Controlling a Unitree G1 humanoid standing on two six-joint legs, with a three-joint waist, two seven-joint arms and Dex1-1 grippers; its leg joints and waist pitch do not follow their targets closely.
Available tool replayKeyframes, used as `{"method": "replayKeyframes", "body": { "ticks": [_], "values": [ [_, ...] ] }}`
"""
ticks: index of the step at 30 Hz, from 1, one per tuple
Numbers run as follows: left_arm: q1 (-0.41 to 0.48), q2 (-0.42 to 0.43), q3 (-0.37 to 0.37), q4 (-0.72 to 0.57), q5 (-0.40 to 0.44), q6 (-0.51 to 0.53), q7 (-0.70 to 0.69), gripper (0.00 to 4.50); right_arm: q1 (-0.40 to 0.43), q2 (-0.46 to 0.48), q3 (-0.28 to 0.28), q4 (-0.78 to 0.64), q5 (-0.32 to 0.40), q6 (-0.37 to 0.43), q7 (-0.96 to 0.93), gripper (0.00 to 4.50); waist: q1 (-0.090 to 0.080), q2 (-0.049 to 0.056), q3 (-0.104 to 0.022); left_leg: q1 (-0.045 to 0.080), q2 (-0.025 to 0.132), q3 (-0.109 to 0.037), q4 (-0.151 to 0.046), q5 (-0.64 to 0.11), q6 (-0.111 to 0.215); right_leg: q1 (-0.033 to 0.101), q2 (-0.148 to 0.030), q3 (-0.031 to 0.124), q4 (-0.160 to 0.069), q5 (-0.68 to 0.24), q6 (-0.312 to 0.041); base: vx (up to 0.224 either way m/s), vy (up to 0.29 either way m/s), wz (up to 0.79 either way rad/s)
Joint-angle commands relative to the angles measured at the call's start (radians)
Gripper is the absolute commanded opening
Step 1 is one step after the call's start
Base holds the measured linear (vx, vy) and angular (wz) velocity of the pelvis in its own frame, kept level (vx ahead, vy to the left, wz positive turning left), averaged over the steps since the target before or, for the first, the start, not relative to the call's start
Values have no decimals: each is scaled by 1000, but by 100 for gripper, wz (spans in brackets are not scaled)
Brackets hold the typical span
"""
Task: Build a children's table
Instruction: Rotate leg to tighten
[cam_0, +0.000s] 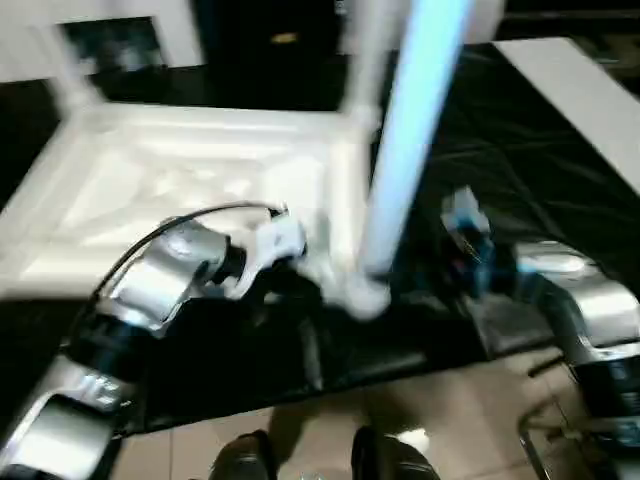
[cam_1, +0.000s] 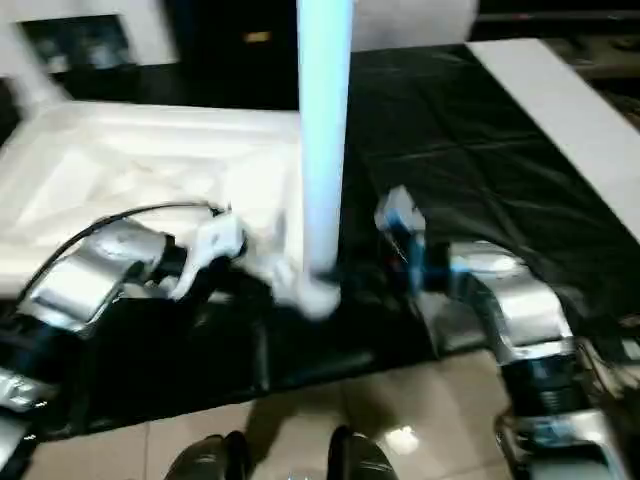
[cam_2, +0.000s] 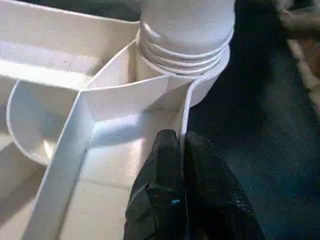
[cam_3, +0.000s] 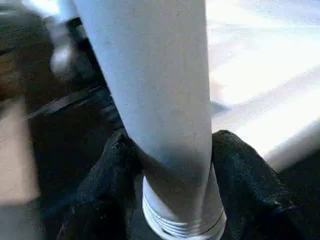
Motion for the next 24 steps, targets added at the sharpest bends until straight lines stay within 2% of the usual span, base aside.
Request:
{"method": "replayKeyframes", "body": {
  "ticks": [1,2,3,4,6,7,9,10,11,13,14,16,17,20,21,24],
  "values": [
    [-31,-130,16,-12,-27,96,156,0,-40,114,31,-4,-23,84,-190,193,3,-15,-79,9,52,-36,-60,-121,63,74,-90,55,-72,-365,-172,0,0,0],
    [-46,-179,42,9,-19,122,240,0,-52,161,10,4,-50,119,-299,191,-1,-13,-76,10,51,-36,-60,-120,67,69,-89,54,-77,-362,-177,0,0,0],
    [-51,-198,53,17,-16,131,272,0,-56,179,2,7,-60,132,-341,191,-9,-15,-79,11,46,-33,-56,-112,65,68,-85,53,-78,-354,-180,0,0,0],
    [-67,-243,79,40,-11,143,346,0,-67,224,-21,21,-80,154,-436,190,-9,-13,-82,13,44,-33,-55,-108,67,67,-85,52,-80,-357,-179,0,0,0],
    [-78,-275,95,54,-2,150,399,0,-71,255,-28,22,-93,159,-490,190,-8,-12,-84,12,44,-34,-56,-99,74,71,-86,52,-78,-335,-181,0,0,0],
    [-90,-306,109,71,11,148,455,0,-74,295,-42,21,-101,155,-549,190,-10,-9,-87,9,45,-31,-55,-70,99,72,-83,53,-72,-251,-190,0,0,0],
    [-102,-336,121,86,22,146,506,0,-75,331,-52,19,-112,143,-601,190,-8,-8,-91,11,49,-32,-55,-47,122,73,-83,53,-66,-185,-208,0,0,0],
    [-115,-377,138,99,20,142,557,0,-71,359,-47,23,-140,79,-646,225,-7,-6,-92,11,51,-31,-54,-33,133,71,-82,53,-62,-148,-220,0,0,0],
    [-117,-385,142,99,18,144,566,0,-71,364,-45,23,-147,68,-654,246,-6,-6,-92,12,51,-31,-53,-30,138,71,-83,53,-62,-137,-226,0,0,0],
    [-120,-380,124,93,30,140,547,0,-71,395,-88,26,-115,51,-671,259,-2,-6,-90,9,50,-30,-54,-36,158,74,-84,53,-61,-120,-236,0,0,0],
    [-118,-373,120,91,31,138,543,0,-70,393,-89,19,-116,48,-669,266,-1,-5,-89,9,51,-31,-54,-41,160,74,-86,53,-62,-127,-236,0,0,0],
    [-108,-354,114,81,25,128,525,0,-62,377,-91,-8,-104,52,-649,305,0,-3,-85,12,52,-31,-57,-65,151,74,-86,52,-67,-169,-226,0,0,0],
    [-101,-345,112,74,22,128,517,0,-57,367,-93,-20,-98,52,-635,305,0,-3,-84,13,52,-31,-58,-71,149,73,-86,52,-68,-178,-222,0,0,0],
    [-76,-307,97,52,15,104,462,0,-35,306,-83,-40,-91,35,-555,341,2,-4,-84,12,53,-31,-58,-72,145,76,-86,54,-66,-180,-213,0,0,0],
    [-66,-290,87,45,14,84,436,0,-27,281,-78,-43,-87,22,-520,341,7,-3,-84,12,54,-33,-58,-63,147,76,-87,53,-64,-164,-211,0,0,0],
    [-43,-236,61,32,9,40,354,0,-18,214,-92,-28,-78,-19,-430,373,7,-4,-86,10,54,-31,-55,-49,166,76,-87,55,-58,-121,-226,0,0,0]
  ]
}}
